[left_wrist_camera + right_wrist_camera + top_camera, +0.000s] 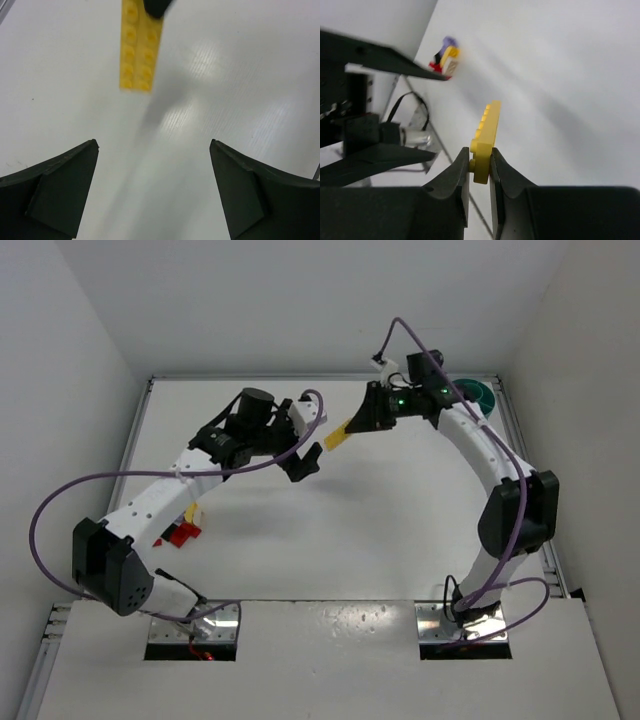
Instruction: Sort the legos into containers by color
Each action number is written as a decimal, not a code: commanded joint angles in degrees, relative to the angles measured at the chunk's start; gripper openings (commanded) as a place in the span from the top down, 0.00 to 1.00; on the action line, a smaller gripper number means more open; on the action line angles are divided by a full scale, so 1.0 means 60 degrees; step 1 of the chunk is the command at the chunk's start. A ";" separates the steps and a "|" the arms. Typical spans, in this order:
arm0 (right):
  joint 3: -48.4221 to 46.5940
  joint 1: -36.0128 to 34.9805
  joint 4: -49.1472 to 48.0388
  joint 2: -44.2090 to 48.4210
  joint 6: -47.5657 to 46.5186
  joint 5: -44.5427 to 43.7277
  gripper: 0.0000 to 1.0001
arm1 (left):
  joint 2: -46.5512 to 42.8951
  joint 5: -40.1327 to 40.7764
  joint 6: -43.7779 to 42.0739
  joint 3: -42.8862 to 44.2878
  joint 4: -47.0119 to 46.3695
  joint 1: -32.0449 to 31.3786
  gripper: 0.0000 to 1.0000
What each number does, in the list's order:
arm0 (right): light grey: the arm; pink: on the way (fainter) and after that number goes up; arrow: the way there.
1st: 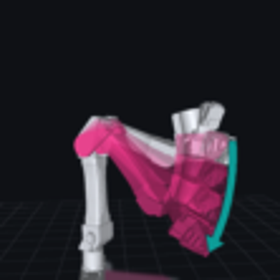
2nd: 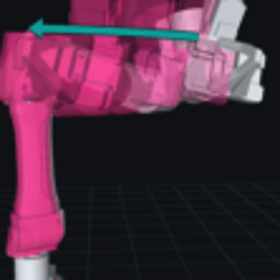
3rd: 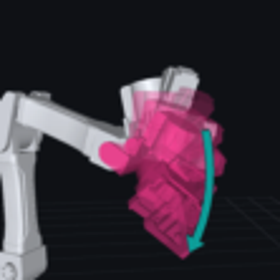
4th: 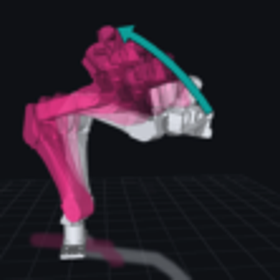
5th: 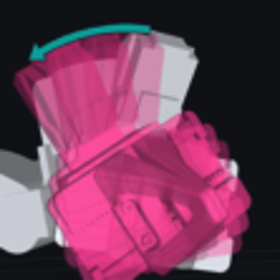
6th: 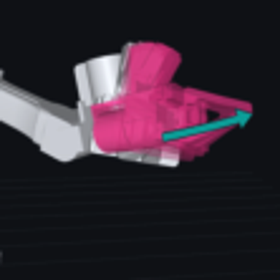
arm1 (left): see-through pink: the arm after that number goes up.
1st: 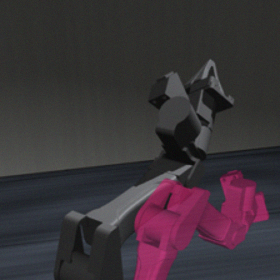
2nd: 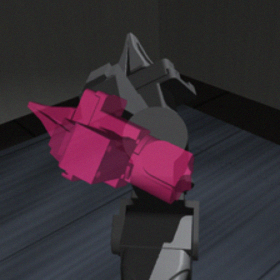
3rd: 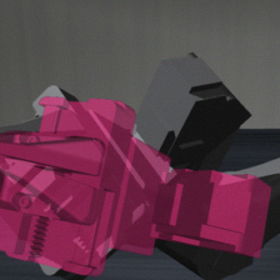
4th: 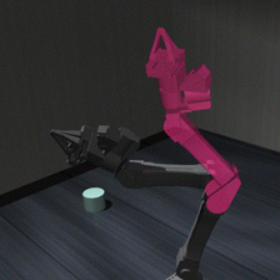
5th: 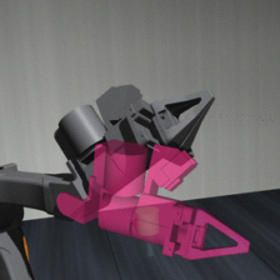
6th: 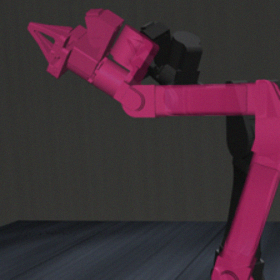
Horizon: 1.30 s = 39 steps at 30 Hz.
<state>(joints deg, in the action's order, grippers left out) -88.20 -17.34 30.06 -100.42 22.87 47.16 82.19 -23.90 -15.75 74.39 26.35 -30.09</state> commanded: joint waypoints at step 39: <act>-0.8107 0.5249 0.2372 -0.5294 -0.3769 -0.6702 1.00 | -0.1746 0.1332 0.1466 -0.0738 0.0487 0.1704 0.00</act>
<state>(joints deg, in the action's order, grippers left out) -134.61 14.26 45.91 -131.85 -0.54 7.64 71.90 -15.81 -8.99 68.97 29.71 -20.78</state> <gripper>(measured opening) 0.176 0.995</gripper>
